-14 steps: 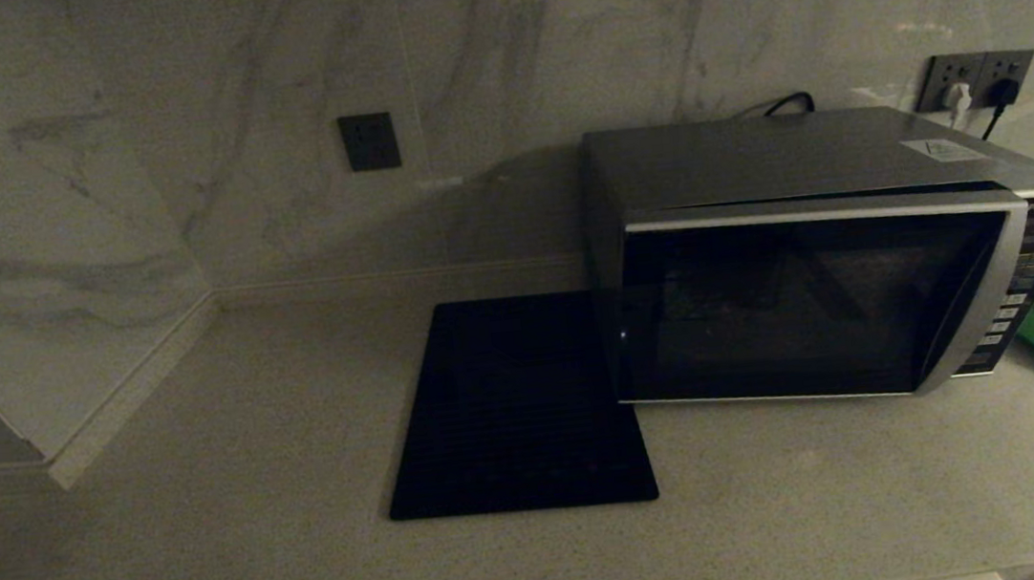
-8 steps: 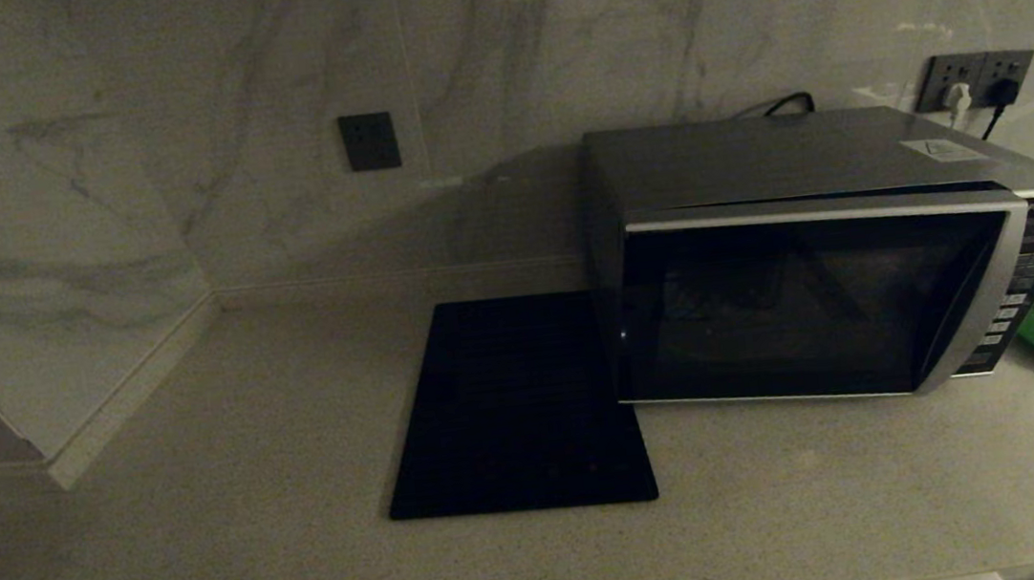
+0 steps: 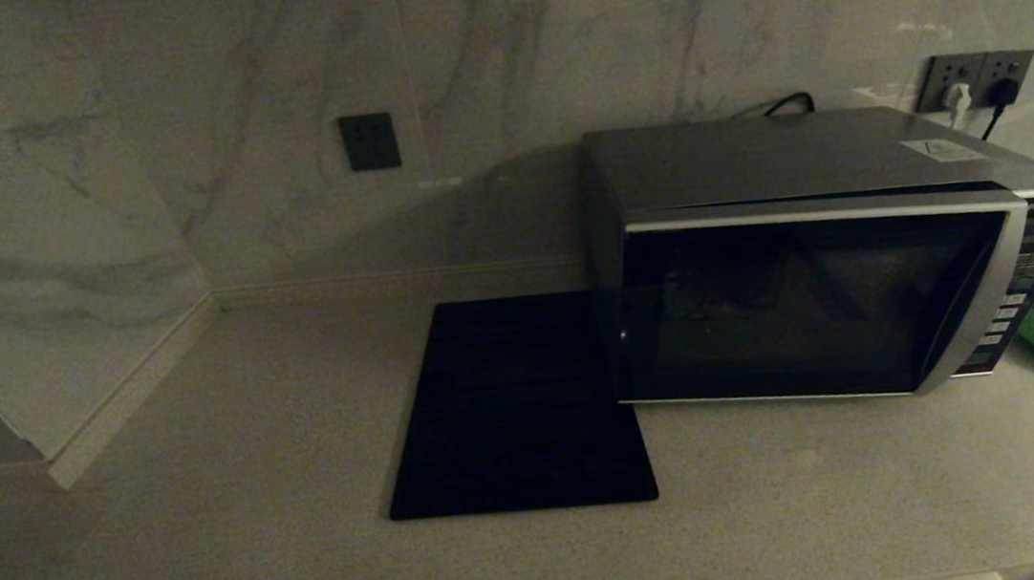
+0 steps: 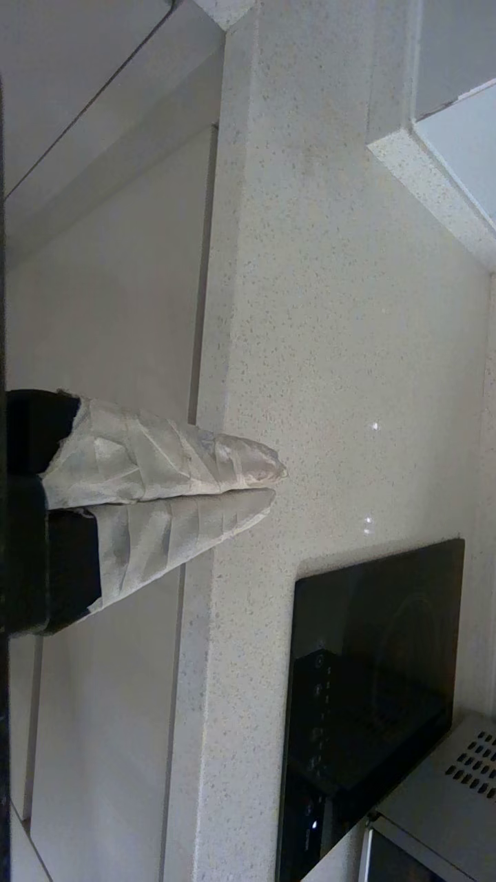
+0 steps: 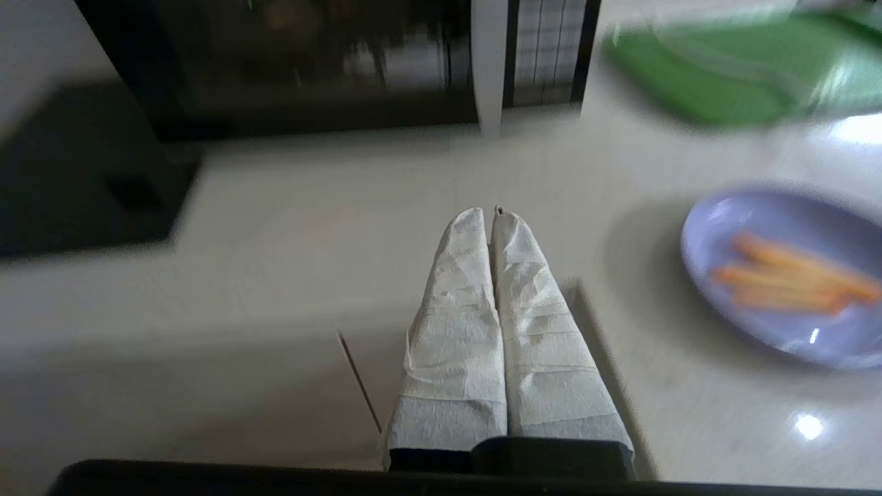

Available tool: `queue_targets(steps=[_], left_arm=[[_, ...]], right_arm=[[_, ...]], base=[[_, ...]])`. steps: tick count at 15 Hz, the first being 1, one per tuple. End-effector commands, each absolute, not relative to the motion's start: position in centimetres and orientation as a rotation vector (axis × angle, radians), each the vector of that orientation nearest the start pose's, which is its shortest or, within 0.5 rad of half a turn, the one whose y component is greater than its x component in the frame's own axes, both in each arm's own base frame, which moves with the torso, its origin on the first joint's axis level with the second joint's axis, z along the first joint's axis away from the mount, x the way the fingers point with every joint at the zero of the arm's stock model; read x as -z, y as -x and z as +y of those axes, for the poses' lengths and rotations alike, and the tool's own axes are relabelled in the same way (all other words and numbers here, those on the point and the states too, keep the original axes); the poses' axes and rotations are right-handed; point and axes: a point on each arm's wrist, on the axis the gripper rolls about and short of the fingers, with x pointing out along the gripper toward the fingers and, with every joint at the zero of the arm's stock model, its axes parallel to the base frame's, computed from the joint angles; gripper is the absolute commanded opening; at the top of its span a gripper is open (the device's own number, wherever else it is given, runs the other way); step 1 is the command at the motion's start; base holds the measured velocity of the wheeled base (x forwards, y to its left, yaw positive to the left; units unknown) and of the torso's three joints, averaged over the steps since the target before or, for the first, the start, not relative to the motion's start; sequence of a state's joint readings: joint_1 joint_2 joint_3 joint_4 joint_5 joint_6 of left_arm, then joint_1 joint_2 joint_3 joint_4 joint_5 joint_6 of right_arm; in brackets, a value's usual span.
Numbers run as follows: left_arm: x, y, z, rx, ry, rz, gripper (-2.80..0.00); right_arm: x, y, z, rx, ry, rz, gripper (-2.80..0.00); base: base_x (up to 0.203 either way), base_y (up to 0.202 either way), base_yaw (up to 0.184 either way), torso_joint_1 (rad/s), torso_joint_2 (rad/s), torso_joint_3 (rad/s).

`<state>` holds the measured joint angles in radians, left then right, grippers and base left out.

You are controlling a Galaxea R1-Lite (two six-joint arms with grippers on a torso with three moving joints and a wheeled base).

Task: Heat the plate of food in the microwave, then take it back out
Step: Open the microwave oven

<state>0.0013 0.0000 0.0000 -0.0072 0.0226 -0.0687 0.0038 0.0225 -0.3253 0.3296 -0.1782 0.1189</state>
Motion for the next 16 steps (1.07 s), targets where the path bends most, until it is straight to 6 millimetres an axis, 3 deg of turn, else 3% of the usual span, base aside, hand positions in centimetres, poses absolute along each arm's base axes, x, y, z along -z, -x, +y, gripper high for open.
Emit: queue_targets(steps=[1, 5, 10, 13, 16], left_arm=[[-7.6, 2.3, 0.0, -0.024, 0.069, -0.007, -2.8], [-7.6, 2.3, 0.0, -0.026, 0.069, -0.008, -2.8], [-7.6, 2.3, 0.0, -0.025, 0.069, -0.007, -2.8], [-7.6, 2.3, 0.0, -0.025, 0.069, -0.009, -2.8], [-7.6, 2.3, 0.0, -0.024, 0.069, -0.009, -2.8]], right_arm=[[-17.0, 5.8, -0.4, 0.184, -0.124, 0.005, -2.8], [-24.1, 3.8, -0.4, 0.277, -0.126, 0.018, -2.8], [-32.1, -1.8, -1.2, 0.581, -0.105, 0.053, -2.8], [-33.5, -6.2, -1.8, 0.71, -0.075, 0.128, -2.8], [-31.8, -10.3, -2.2, 0.749, -0.033, 0.266, -2.8]], base=[[0.0, 0.0, 0.0, 0.0, 0.0, 0.0], [0.0, 0.0, 0.0, 0.0, 0.0, 0.0], [0.0, 0.0, 0.0, 0.0, 0.0, 0.0], [0.0, 0.0, 0.0, 0.0, 0.0, 0.0], [0.0, 0.0, 0.0, 0.0, 0.0, 0.0]])
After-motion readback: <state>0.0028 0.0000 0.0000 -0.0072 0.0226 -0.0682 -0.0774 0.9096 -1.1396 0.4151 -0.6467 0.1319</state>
